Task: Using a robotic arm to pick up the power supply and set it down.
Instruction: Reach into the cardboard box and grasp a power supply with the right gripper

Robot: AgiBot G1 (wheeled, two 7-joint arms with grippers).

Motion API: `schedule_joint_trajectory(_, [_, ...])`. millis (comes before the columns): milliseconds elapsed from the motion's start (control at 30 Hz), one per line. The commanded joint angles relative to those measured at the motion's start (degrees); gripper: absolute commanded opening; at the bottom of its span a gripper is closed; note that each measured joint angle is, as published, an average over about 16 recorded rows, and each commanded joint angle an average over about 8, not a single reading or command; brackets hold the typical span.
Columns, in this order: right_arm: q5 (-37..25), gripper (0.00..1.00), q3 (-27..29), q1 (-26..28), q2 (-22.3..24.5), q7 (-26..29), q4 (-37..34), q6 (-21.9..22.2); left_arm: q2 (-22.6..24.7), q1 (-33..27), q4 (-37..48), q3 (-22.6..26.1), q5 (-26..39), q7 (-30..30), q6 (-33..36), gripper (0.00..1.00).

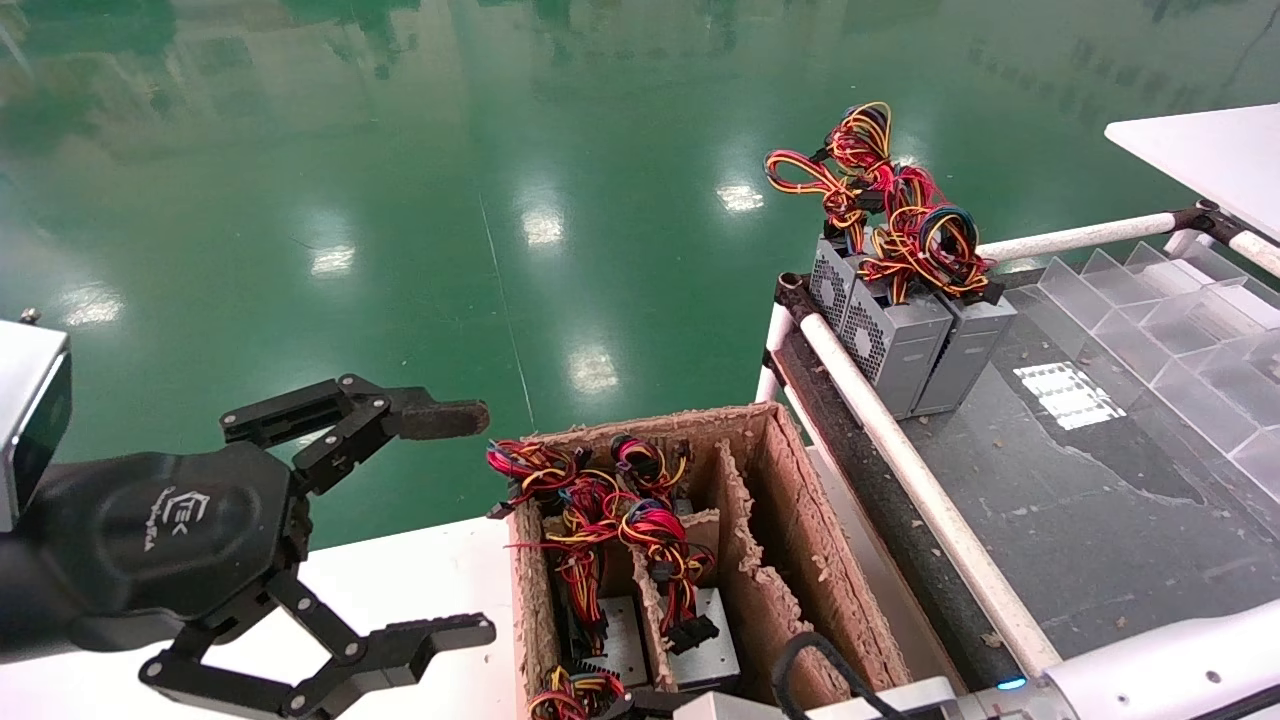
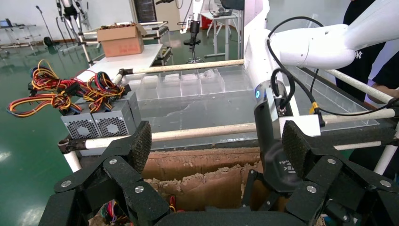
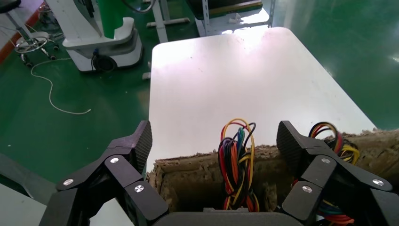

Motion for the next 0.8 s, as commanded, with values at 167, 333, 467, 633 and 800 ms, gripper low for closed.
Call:
schedule_joint_trajectory(167, [-1.0,0.00,-0.4,-0.6,-0.3,0.1,-0.1,1.0,0.0,0.0,0.0,0.0,0.0,0.0,0.0,1.00])
schedule_joint_trajectory(333, [-1.0,0.00,-0.2,-1.0,0.2,0.2,-0.3,1.5,0.0,0.0,0.0,0.0,0.0,0.0,0.0,1.00])
schedule_joint_trajectory(467, [-1.1,0.00,0.0,-1.5,0.8,0.1,-0.4,1.8,0.0,0.0,0.0,0.0,0.0,0.0,0.0,1.00])
schedule_joint_trajectory(633, [-0.9,0.00,0.2,-2.1,1.4,0.1,-0.7,2.2,0.0,0.0,0.0,0.0,0.0,0.0,0.0,1.00])
schedule_joint_trajectory(800, [-0.6,0.00,0.4,-2.4,1.8,0.1,-0.8,2.4,0.0,0.0,0.0,0.0,0.0,0.0,0.0,1.00])
